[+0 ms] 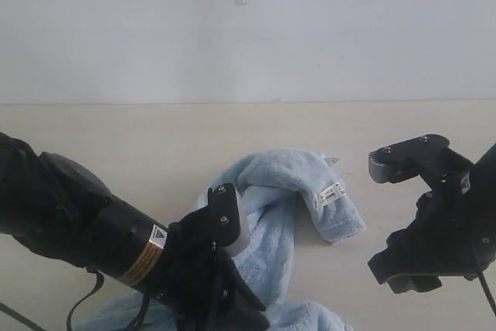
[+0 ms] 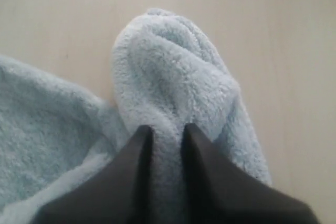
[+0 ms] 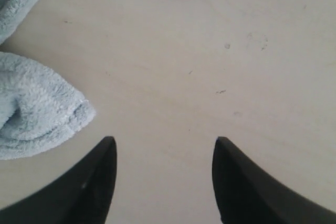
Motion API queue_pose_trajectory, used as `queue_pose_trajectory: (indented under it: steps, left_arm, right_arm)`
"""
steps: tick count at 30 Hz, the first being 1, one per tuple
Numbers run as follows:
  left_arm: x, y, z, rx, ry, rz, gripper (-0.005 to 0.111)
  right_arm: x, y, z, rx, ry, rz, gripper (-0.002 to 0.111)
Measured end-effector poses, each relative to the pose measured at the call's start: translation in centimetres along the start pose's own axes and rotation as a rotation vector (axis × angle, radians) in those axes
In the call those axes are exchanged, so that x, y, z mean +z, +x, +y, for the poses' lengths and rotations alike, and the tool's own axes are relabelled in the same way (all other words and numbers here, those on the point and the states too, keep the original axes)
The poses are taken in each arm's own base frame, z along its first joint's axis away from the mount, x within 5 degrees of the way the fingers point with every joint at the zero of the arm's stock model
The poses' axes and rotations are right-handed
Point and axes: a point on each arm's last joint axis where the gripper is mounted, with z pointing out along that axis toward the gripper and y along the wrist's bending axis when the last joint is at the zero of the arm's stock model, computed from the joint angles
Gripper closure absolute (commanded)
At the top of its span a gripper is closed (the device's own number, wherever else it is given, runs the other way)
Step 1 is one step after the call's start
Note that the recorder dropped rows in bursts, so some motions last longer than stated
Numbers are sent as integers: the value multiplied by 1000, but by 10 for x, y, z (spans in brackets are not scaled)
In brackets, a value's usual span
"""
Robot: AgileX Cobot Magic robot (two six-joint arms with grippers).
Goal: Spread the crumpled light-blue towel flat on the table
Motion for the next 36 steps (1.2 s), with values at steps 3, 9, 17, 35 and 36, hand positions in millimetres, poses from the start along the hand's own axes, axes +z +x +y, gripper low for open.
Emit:
queue_pose_trajectory:
  steps: [3,9,17,35,36]
  left_arm:
    - [-12,-18,1,20,-26,-52,103]
    - [-71,-59,5,-39,-328,-176,103]
    - [-182,-39,-7,-179,-1088,-268,103]
    - [-175,30,-11,-200,-1168,-14,35]
    - [-175,30,-11,-194,-1166,-10,26]
  right_arm:
    - [0,-1,0,-5,1,-6,56]
    - [0,0,0,-7,1,-4,56]
    - [0,0,0,3,0,-1,56]
    - [0,-5,1,64,-9,-60,56]
    - [0,-5,1,66,-10,-60,56]
